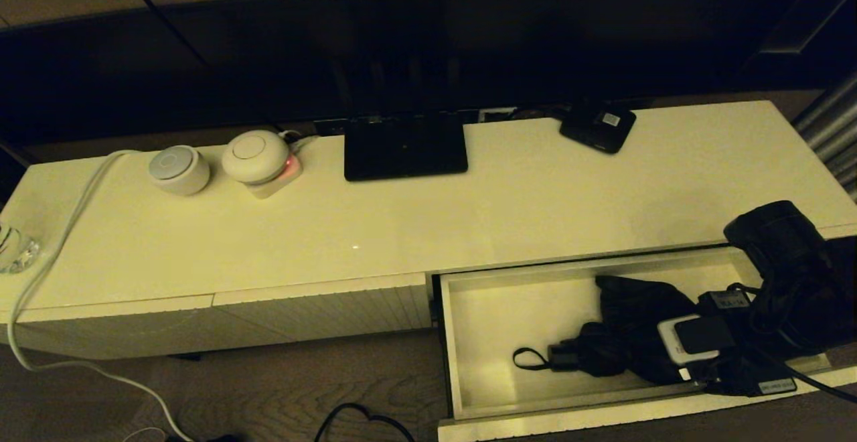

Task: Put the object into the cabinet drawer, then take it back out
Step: Take the umbrella out of the drawer and put it on the table

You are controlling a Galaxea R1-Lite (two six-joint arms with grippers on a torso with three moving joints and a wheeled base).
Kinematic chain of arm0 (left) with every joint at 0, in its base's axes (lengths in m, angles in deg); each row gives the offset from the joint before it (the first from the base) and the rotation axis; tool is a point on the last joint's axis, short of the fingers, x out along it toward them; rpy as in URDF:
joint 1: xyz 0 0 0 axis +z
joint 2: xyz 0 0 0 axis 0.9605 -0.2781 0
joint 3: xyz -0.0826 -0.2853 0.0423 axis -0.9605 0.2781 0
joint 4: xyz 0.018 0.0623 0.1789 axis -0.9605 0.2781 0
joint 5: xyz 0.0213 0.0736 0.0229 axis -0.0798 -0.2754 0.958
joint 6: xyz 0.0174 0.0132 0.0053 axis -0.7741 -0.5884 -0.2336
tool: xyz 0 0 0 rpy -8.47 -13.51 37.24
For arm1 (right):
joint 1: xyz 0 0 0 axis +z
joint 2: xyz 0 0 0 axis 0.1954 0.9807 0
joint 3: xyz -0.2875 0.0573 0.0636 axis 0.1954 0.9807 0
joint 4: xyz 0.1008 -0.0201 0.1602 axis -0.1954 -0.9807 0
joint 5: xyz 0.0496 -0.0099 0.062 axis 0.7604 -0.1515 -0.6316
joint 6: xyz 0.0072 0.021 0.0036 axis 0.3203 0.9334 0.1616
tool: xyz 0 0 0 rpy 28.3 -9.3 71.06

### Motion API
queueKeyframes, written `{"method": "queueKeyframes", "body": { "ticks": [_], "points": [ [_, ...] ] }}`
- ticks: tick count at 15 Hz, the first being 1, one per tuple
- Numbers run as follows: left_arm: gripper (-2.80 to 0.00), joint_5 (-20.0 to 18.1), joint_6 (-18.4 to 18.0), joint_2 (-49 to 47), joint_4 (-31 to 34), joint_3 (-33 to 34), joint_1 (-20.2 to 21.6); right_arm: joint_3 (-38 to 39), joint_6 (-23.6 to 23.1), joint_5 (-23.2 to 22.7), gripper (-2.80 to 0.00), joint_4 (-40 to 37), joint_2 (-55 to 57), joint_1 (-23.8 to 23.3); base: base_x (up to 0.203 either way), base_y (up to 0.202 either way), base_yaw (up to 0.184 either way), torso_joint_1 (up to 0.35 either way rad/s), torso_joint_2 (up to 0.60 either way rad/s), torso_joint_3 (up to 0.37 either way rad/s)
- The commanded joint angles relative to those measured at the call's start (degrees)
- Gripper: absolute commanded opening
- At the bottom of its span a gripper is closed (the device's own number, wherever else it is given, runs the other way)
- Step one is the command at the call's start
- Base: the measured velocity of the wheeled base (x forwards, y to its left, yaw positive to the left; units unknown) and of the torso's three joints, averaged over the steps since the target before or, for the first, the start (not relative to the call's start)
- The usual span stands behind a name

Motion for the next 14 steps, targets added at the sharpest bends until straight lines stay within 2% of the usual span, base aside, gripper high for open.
{"method": "queueKeyframes", "body": {
  "ticks": [1, 9, 12, 14],
  "points": [
    [-2.80, 0.04, -0.02, 0.00, -0.01, 0.18, 0.02, 0.21, -0.41, -0.11, 0.00, -0.29, 1.97, -0.35, 0.000, 0.000, 0.000, 0.000, 0.00, 0.000],
    [-2.80, 0.04, -0.02, 0.00, -0.01, 0.18, 0.02, -1.91, -0.17, -0.43, 0.00, 0.38, 4.91, -1.56, 0.000, 0.000, 0.000, 0.000, 0.00, 0.000],
    [-2.80, 0.04, -0.02, 0.00, -0.01, 0.18, 0.02, -7.27, -0.29, -0.63, 0.00, -1.66, 6.73, -2.16, 0.000, 0.000, 0.000, 0.000, 0.00, 0.000],
    [-2.80, 0.04, -0.02, 0.00, -0.01, 0.18, 0.02, -11.60, -0.20, -0.64, 0.00, -5.75, 8.07, -2.20, 0.000, 0.000, 0.000, 0.000, 0.00, 0.000]
  ]
}}
